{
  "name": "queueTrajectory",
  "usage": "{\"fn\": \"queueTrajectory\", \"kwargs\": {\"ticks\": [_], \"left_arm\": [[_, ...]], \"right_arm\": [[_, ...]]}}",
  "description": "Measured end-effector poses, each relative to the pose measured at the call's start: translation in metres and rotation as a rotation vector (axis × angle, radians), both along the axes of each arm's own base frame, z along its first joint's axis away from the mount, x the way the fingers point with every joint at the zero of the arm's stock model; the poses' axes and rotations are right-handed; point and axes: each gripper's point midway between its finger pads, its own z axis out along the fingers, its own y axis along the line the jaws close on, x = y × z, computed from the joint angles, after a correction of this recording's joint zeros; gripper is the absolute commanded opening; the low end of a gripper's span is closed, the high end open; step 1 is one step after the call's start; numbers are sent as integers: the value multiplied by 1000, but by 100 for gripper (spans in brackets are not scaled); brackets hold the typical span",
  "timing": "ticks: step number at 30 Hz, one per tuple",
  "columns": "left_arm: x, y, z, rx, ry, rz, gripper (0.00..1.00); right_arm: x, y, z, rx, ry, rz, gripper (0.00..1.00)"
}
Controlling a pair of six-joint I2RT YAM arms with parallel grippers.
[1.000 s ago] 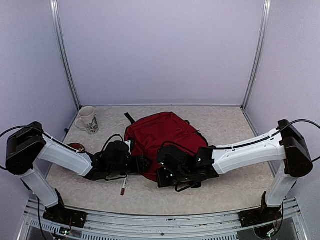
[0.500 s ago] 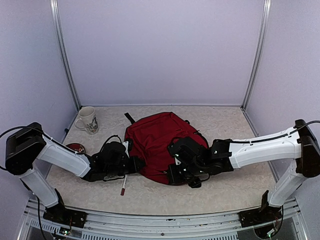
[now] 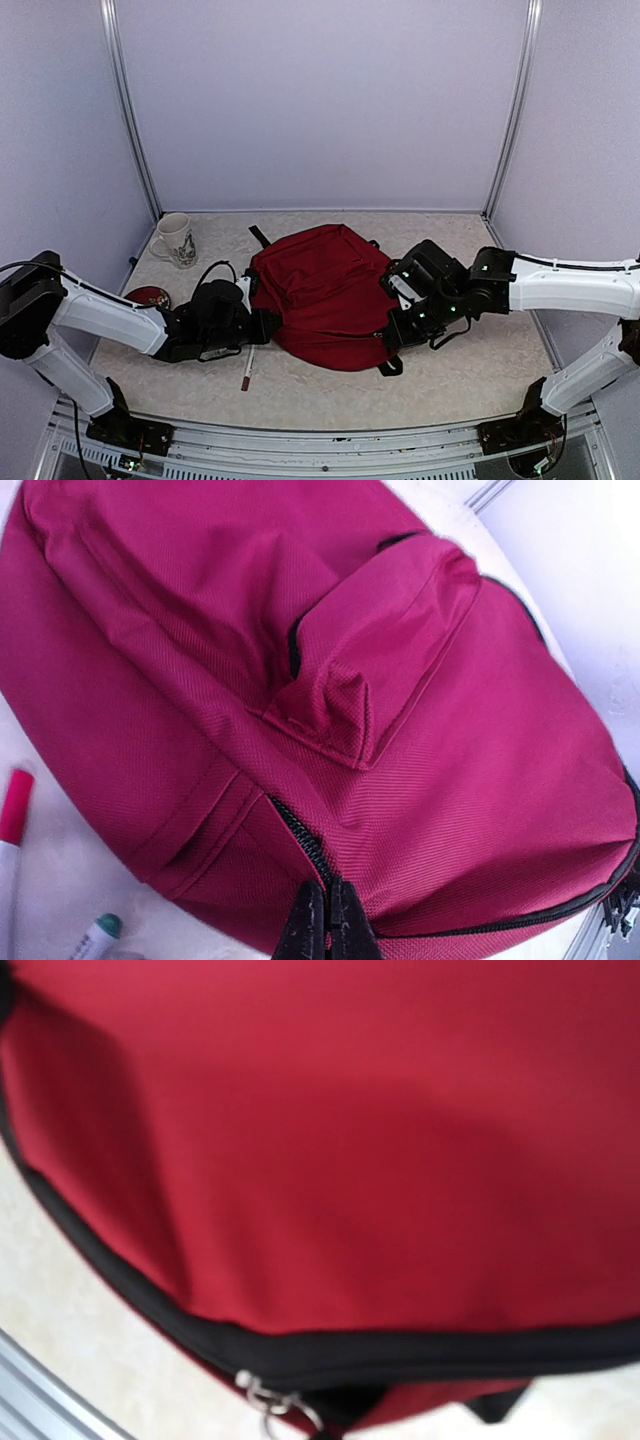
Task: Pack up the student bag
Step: Zip the student bag into the largest pocket of the bag.
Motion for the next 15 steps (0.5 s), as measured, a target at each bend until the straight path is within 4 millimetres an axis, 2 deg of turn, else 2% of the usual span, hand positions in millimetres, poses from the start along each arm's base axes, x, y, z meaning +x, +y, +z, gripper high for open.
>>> {"fn": "queueTrajectory", "kwargs": {"ticks": [5, 10, 12, 13, 14, 15], "left_arm": [[13, 21, 30, 10, -78, 41, 0], [23, 46, 52, 45, -139, 85, 1], [25, 53, 59, 58, -163, 89, 59], [24, 54, 61, 69, -178, 76, 73], [24, 55, 63, 84, -196, 64, 80], [22, 54, 67, 100, -222, 43, 82]], "right_arm": [[18, -6, 19, -12, -23, 44, 0], [43, 14, 47, -12, -92, 143, 0], [46, 20, 49, -21, -103, 183, 0], [47, 23, 48, -26, -103, 204, 0], [47, 25, 46, -33, -97, 222, 0], [46, 26, 43, -39, -84, 240, 0]]}}
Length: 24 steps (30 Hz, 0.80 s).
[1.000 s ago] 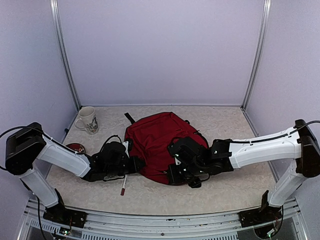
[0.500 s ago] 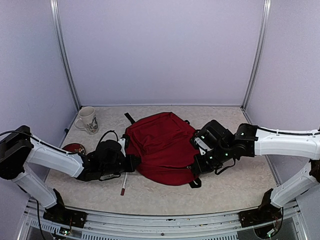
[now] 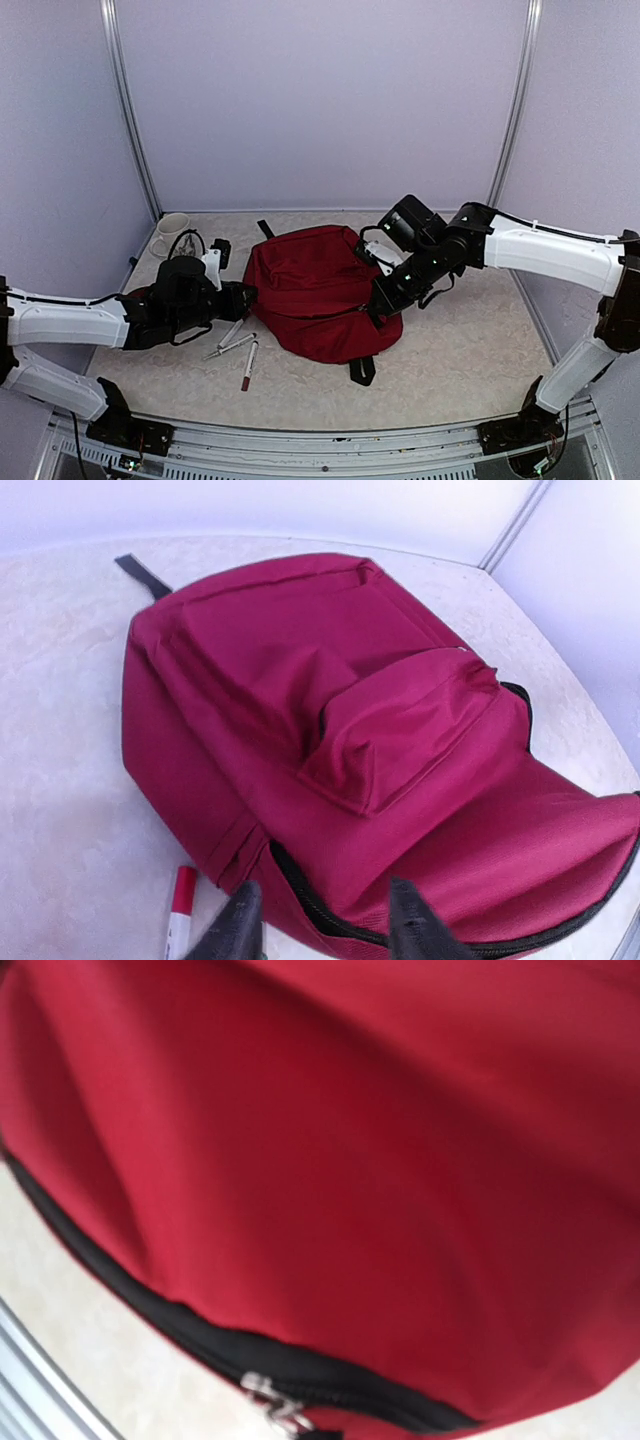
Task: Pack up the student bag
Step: Zip the student bag into the largest pocket of the bag, then hold the largest pocket of the student bag.
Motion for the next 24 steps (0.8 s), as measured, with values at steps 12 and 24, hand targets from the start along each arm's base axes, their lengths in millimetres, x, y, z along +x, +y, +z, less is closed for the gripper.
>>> {"fn": "queueTrajectory", "kwargs": {"ticks": [12, 24], "left_arm": [[-113, -101, 56, 241, -646, -686, 69], [-113, -163, 9, 603, -855, -792, 61]], "right_arm": [[-13, 14, -9, 32, 84, 103, 0], [-30, 20, -23, 94, 190, 107, 0]]}}
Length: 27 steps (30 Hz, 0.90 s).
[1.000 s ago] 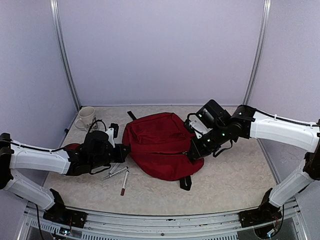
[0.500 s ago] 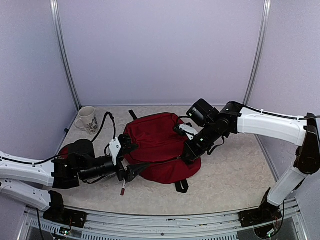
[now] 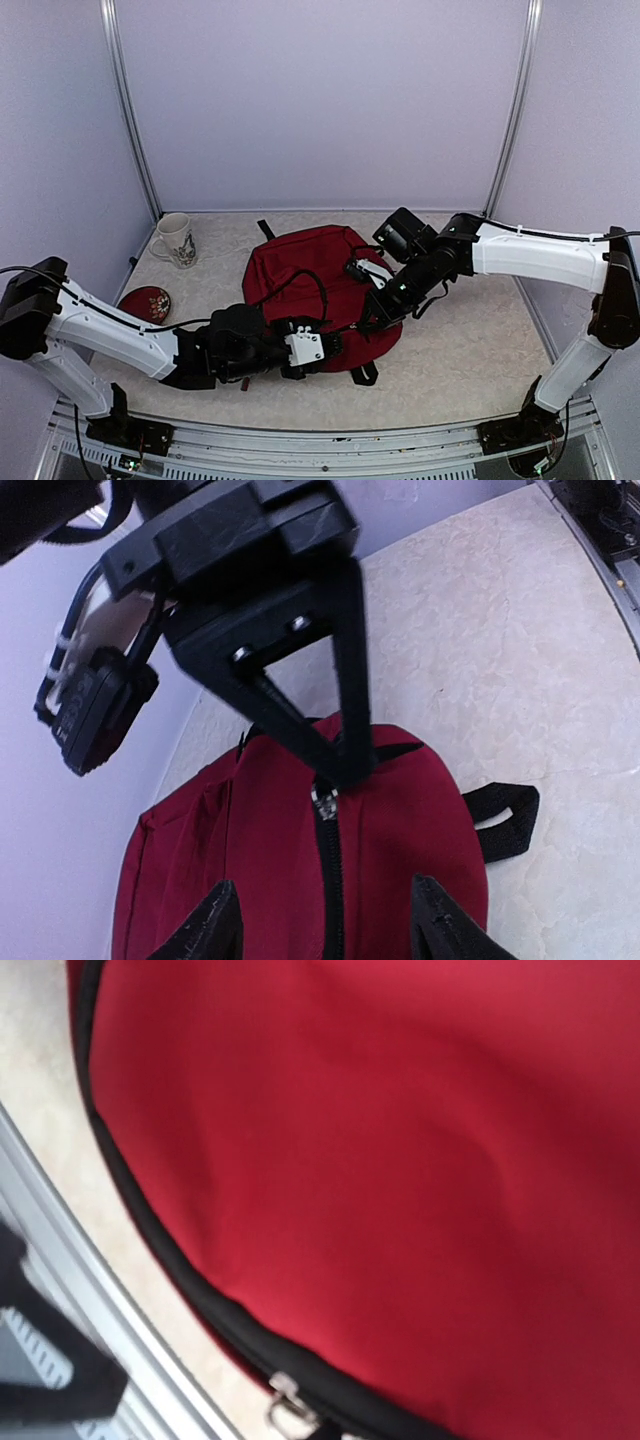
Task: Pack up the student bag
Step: Hold the largest pocket of the student bag.
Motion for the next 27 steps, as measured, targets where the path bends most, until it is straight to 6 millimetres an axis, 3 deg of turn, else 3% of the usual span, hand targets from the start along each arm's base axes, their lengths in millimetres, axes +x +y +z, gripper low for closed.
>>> {"fn": "queueTrajectory", "kwargs": {"ticks": [6, 8, 13, 19, 23, 27], "left_arm": [[24, 13, -14, 32, 42, 63, 79], [34, 20, -20, 33, 79, 86, 79], [58, 45, -41, 45, 166, 161, 44], [52, 48, -58, 55, 234, 142, 0], [42, 47, -64, 63, 261, 104, 0], [37, 44, -56, 42, 272, 80, 0]], "right_arm": [[-7, -1, -8, 30, 45, -34, 0], [-7, 0, -5, 51, 49, -59, 0], [-10, 4, -3, 82, 64, -96, 0], [-26, 17, -4, 83, 86, -99, 0], [-39, 37, -11, 68, 112, -77, 0], [-47, 61, -17, 67, 135, -61, 0]]}}
